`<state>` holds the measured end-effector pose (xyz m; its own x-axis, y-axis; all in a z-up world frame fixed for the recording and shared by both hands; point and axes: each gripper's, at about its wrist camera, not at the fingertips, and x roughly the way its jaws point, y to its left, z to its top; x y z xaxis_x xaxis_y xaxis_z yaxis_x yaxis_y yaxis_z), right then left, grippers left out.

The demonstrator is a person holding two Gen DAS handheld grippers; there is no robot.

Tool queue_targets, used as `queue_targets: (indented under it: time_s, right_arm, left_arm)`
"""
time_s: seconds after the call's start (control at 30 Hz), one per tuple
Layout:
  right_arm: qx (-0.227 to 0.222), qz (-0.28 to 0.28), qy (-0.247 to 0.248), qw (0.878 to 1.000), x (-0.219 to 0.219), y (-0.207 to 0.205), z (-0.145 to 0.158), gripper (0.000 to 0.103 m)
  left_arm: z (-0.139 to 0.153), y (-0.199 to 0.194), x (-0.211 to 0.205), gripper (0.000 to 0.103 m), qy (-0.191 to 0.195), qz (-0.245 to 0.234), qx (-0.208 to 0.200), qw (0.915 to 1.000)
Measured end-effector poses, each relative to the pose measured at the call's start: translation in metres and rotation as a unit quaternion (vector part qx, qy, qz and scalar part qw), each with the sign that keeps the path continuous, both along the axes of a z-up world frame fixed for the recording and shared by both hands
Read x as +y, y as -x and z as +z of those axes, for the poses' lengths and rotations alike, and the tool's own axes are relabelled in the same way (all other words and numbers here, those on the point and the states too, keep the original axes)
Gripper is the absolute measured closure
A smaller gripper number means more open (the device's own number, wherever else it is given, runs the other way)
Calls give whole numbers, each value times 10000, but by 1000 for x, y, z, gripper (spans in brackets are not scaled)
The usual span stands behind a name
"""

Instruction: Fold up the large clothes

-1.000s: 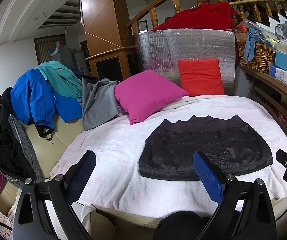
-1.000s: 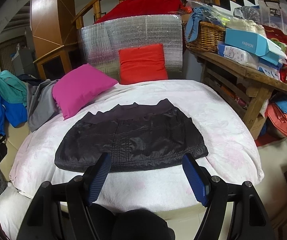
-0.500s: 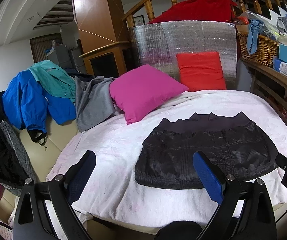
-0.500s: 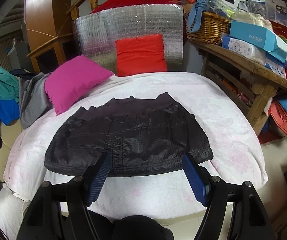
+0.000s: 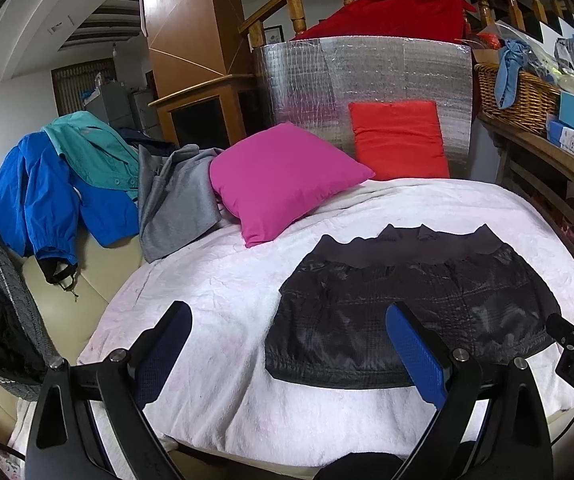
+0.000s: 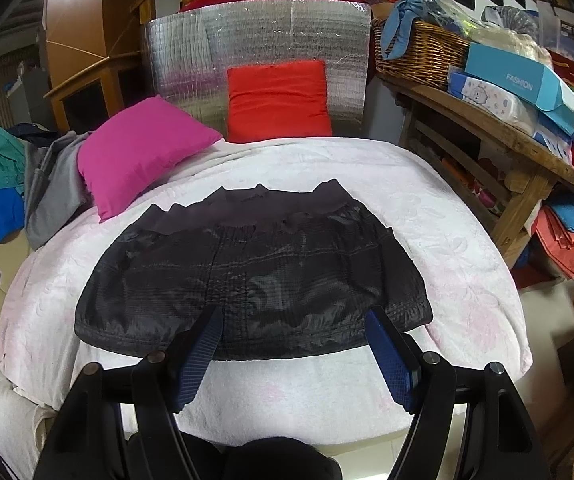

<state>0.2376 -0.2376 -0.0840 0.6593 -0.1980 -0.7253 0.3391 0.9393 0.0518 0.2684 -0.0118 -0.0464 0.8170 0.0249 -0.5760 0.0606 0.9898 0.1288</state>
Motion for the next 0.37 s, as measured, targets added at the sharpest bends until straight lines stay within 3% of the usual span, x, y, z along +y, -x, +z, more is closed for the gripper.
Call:
queue_targets:
  time_s: [0.27,0.37]
  right_arm:
    - [24,42,38,10000,6,-11,-3,26]
    - [-11,39,60,10000,-4,-18,-5,26]
  left_arm:
    - [-6,-9,3,5,41,-53,-22,10000]
    - [-11,-27,11,5,270,-91,86,9996]
